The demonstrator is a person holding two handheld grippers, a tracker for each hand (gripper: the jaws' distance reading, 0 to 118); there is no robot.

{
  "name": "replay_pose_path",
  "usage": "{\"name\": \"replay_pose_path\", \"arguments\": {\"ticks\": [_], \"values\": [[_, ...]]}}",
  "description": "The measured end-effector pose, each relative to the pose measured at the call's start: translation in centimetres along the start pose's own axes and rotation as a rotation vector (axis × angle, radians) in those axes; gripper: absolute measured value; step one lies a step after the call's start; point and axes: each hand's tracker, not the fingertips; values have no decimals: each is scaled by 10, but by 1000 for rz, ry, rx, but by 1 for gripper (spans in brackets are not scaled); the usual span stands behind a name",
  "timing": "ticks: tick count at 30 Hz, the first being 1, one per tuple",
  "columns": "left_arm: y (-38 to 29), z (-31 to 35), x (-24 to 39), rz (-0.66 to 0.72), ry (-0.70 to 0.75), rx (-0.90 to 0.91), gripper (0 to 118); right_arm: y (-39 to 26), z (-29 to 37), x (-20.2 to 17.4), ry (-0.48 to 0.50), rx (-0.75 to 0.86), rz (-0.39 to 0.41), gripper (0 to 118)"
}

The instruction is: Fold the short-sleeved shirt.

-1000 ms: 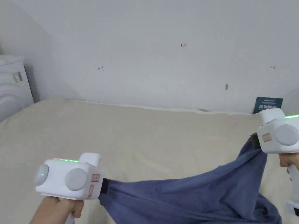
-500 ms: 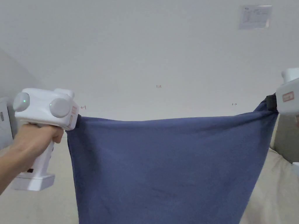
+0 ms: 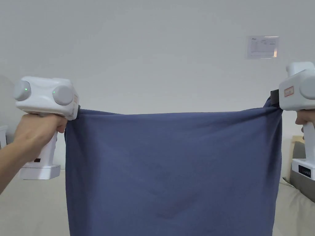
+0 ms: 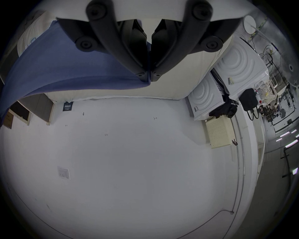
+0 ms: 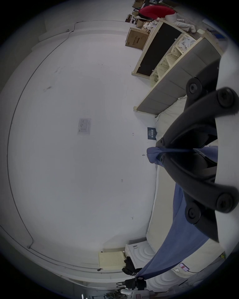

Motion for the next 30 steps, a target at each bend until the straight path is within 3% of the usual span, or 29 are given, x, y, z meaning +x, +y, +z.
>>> {"name": "replay_pose_path", "arguments": {"ticks": [9,15,20,30], "values": [[32,-60,11,66,6,22,0,20,-70,-8,-28,19,-21,6],[68,-104,34,47,35,59,0,42,-129,-11,-51,41,3,6],[90,-144,54,12,58,80,0,55,-181,-9,-60,56,-22,6],[75,-250,90,-44,126,62,0,38,-270,-25,-69,35,16,6]]}}
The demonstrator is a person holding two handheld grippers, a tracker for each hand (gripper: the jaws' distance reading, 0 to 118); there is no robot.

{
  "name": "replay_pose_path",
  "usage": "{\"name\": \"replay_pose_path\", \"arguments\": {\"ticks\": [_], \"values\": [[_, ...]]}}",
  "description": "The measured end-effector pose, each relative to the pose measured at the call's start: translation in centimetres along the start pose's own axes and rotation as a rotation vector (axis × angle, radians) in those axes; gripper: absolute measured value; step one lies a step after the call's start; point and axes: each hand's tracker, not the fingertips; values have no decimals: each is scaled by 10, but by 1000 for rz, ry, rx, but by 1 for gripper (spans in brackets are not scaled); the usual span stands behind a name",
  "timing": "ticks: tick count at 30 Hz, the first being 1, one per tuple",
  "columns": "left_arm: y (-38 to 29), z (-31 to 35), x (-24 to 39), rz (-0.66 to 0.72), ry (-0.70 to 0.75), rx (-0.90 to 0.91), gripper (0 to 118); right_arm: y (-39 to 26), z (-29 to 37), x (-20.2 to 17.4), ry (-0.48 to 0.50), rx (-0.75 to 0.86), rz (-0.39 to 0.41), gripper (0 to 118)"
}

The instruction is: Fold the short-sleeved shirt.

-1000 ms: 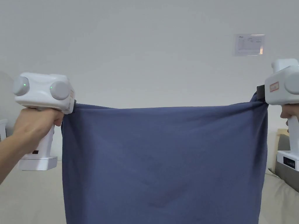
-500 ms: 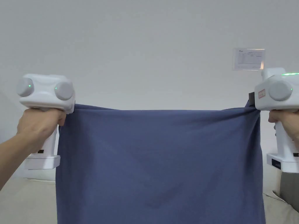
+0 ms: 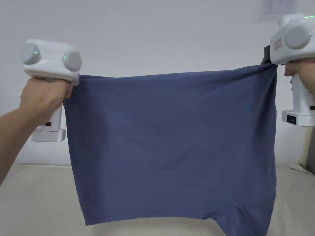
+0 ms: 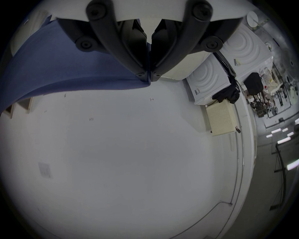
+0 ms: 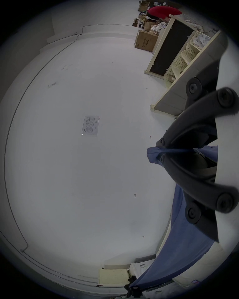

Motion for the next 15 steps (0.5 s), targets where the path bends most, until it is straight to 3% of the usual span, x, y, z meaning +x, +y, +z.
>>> {"name": "replay_pose_path", "arguments": {"ticks": [4,8,15], "values": [[-48,-27,12,35,2,-34,0,-41,-23,-4,60,-66,-77,6],[-127,-36,20,-8,-80,-133,0,-126,-23,-4,72,-162,-41,6],[-299,3,19,-85,-154,-370,0,-304,43,0,97,-425,-41,6]]}}
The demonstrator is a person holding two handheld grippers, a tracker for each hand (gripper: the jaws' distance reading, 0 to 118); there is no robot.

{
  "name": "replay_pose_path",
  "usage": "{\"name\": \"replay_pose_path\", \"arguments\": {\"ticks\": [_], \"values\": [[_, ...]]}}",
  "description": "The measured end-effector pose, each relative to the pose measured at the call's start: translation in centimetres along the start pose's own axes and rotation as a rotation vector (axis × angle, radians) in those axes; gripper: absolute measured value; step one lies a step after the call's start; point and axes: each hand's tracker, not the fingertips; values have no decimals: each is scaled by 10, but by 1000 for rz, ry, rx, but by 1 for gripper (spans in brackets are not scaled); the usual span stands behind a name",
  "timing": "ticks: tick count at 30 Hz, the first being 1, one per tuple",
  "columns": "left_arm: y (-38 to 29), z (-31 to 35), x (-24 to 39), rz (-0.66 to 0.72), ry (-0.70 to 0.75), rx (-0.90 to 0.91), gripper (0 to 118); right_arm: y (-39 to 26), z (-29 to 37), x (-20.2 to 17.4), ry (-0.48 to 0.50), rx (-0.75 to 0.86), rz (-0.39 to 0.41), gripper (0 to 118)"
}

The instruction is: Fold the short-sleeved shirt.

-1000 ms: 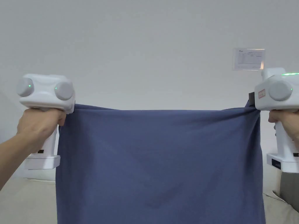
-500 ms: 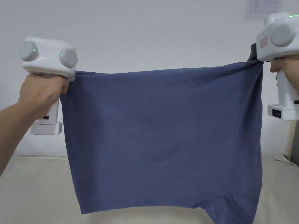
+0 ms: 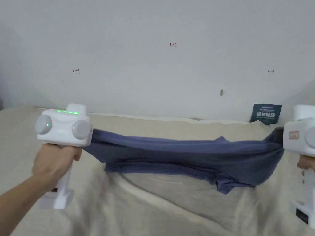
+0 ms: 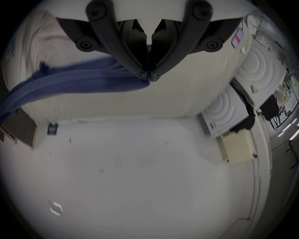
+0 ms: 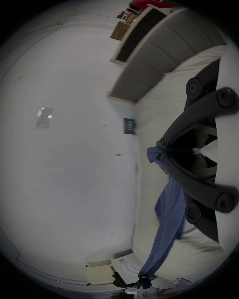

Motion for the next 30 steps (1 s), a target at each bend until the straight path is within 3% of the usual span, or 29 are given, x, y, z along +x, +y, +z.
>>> {"name": "replay_pose_path", "arguments": {"ticks": [6,10,15,24,30], "values": [[-123,31,-16,7,-31,-153,0,-125,40,15,43,-130,-12,6],[-182,70,-30,40,-80,-225,0,-187,73,27,51,-194,18,6],[-241,116,-41,-2,-83,-250,0,-256,125,34,84,-252,-3,6],[-305,158,-55,16,-129,-309,0,-309,164,54,77,-312,-77,6],[-320,172,-57,27,-153,-331,0,-314,168,59,77,-336,-66,6]]}}
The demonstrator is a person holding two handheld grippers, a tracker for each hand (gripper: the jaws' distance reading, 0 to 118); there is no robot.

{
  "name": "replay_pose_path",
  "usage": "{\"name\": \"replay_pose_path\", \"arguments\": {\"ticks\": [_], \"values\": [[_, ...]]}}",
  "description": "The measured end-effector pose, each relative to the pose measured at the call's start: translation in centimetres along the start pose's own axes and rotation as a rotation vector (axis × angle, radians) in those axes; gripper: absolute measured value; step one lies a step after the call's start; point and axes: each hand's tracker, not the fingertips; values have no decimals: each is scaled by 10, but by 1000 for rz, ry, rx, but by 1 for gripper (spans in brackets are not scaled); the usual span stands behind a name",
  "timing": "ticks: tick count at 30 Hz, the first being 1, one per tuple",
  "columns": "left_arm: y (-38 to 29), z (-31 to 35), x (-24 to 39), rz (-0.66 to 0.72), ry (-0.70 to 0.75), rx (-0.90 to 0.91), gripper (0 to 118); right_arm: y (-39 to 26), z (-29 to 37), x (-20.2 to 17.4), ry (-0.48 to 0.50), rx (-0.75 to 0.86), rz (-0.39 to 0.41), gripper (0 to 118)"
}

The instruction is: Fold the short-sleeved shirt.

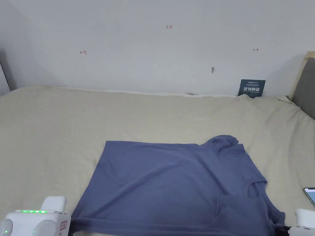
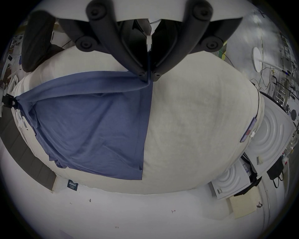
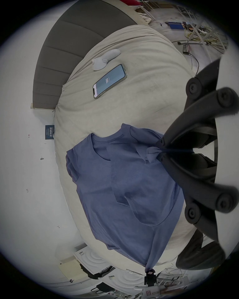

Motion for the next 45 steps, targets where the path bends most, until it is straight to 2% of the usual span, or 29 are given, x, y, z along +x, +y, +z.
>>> {"name": "replay_pose_path", "arguments": {"ticks": [3,4,5,6,7,10,14,15,16,17,18,19,22,23,24,25,26,27,29,30,31,32,33,34,35,40,43,44,45], "values": [[-4,-1,-1,-2,-11,-5,4,-4,-5,4,-9,-17,9,11],[-4,-5,-2,-6,-18,-13,33,-5,-6,5,-19,-27,6,19],[-4,-8,-2,-10,-16,-31,80,-7,-7,6,-26,-43,-1,41],[-5,-11,-4,-5,-10,-45,118,-9,-8,7,-55,-62,0,82],[-7,-16,-7,0,0,-68,114,-10,-8,7,-97,-77,-2,118],[-14,1,-19,17,-4,-27,114,-16,4,14,-68,-13,-39,116],[-17,4,-32,85,-30,-42,113,-14,16,16,-105,-86,7,116],[-20,8,-34,96,-50,-18,102,-15,19,14,-96,-91,19,112],[-18,10,-38,85,-74,-18,70,-17,24,13,-83,-51,24,93],[-18,9,-37,75,-58,-22,13,-16,25,11,-98,-40,38,51],[-18,6,-36,71,-39,20,0,-15,23,9,-149,-31,51,1],[-20,3,-35,68,-47,-28,0,-17,26,11,-150,-12,14,0],[-18,-3,-33,99,-113,-42,0,-12,27,10,-80,-28,-3,0],[-15,-4,-33,116,-109,-1,6,-12,27,10,-82,-29,-1,0],[-13,-1,-28,107,-106,7,65,-12,27,10,-84,-27,8,1],[-10,-4,-24,88,-80,-4,116,-11,35,-1,-119,-5,42,1],[-11,-13,-20,58,-54,-85,117,-13,38,-8,-114,-7,42,1],[-21,-13,-15,109,-143,-27,114,-13,41,-11,-110,-6,42,1],[-12,-21,-20,69,-78,-81,107,-12,39,-7,-83,-18,25,1],[-15,-19,-20,73,-87,-67,77,-11,40,-8,-80,-19,24,1],[-17,-18,-19,54,-111,-57,24,-11,41,-9,-76,-16,24,1],[-15,-17,-17,53,-105,-57,0,-12,41,-10,-70,-12,29,3],[-17,-17,-15,51,-110,-60,0,-10,30,2,-41,-25,19,24],[-17,-16,-14,48,-92,-51,0,-8,25,7,-35,-20,27,84],[-18,-15,-12,36,-90,-70,0,-7,21,8,-34,-22,32,118],[-12,-3,-8,36,-70,-37,0,-4,5,15,-15,-94,74,118],[-14,9,-2,50,-81,-63,0,-29,-7,-1,-14,-117,86,113],[-10,-2,-8,46,-80,-64,0,-31,-10,0,-19,-120,92,99],[-9,-4,-10,42,-77,-65,0,-29,-9,3,-47,-119,102,69]]}}
